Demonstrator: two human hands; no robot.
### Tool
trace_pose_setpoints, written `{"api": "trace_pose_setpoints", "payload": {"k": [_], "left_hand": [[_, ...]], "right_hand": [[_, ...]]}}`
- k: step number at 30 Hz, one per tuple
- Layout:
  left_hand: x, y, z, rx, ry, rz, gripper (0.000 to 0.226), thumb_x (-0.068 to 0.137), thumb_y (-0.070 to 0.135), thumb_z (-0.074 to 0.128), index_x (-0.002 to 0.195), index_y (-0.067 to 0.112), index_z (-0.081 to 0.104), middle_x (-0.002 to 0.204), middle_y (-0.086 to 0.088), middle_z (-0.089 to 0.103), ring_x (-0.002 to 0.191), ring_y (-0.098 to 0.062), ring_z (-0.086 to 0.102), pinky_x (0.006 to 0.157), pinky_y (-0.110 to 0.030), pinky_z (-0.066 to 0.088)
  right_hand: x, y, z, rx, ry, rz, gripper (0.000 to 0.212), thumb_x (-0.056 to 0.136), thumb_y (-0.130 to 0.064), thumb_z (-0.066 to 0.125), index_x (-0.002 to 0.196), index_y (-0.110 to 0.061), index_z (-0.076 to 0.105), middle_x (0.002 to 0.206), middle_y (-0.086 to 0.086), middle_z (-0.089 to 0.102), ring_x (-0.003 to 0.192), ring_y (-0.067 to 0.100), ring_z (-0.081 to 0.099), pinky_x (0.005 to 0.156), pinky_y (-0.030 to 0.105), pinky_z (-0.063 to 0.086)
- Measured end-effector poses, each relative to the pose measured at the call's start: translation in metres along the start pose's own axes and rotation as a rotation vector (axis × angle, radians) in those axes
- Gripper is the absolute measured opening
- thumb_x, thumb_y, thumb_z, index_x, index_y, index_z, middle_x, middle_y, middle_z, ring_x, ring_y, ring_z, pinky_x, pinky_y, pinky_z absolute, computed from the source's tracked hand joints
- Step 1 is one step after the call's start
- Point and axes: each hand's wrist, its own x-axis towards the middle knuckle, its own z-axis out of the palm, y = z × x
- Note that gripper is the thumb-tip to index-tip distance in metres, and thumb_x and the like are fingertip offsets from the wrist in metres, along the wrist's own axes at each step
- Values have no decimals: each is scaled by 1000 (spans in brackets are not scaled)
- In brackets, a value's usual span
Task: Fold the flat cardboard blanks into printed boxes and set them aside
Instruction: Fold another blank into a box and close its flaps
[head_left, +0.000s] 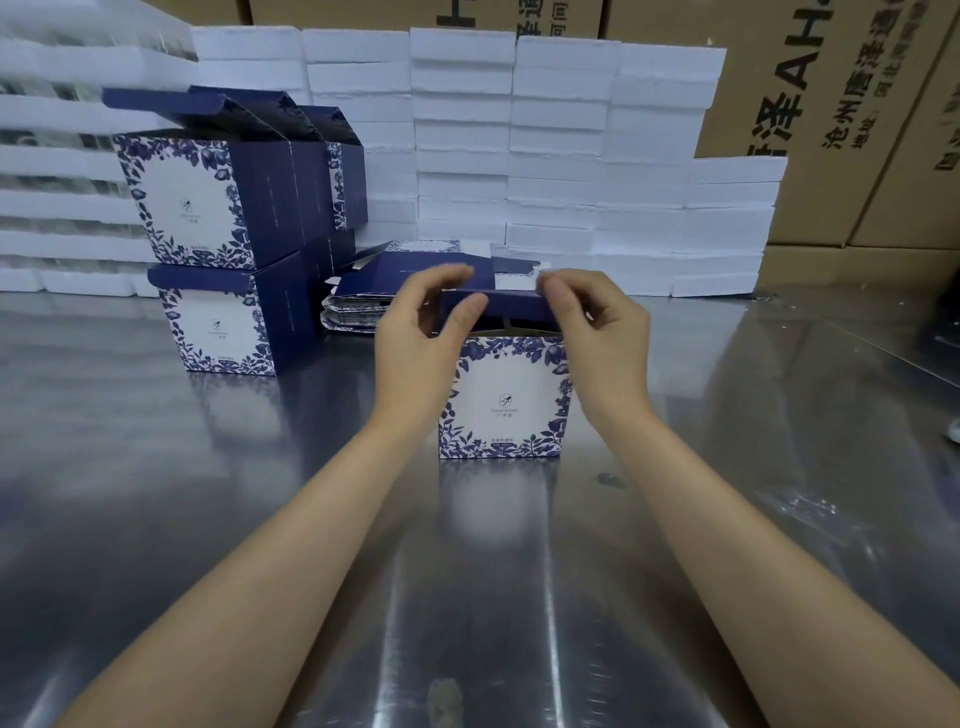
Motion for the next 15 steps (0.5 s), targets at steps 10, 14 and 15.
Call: {"api": "trace_pose_setpoints", "payload": {"k": [10,14,15], "left_hand": [[7,-5,-3,-178,-18,-110,16,95,18,56,93,18,72,98,12,74,98,-2,65,85,-13,45],[4,-15,0,-86,-71,-190,16,95,9,58,97,19,70,113,10,66,100,6,58,89,-16,44],[3,-18,1,-48,-75,-200,15,96,10,58,97,20,70,121,8,61,103,10,55,90,-12,42]], "right_hand": [[5,-1,-3,67,170,-83,31,84,6,59,81,-24,67,110,-4,63,106,9,64,79,18,49],[-6,15,0,-217,103,-80,35,80,5,55,78,-29,67,104,-14,64,106,-1,53,91,26,40],[-7,20,-1,-199,108,-44,31,83,2,55,81,-27,68,104,-13,64,106,1,52,94,29,40]]}}
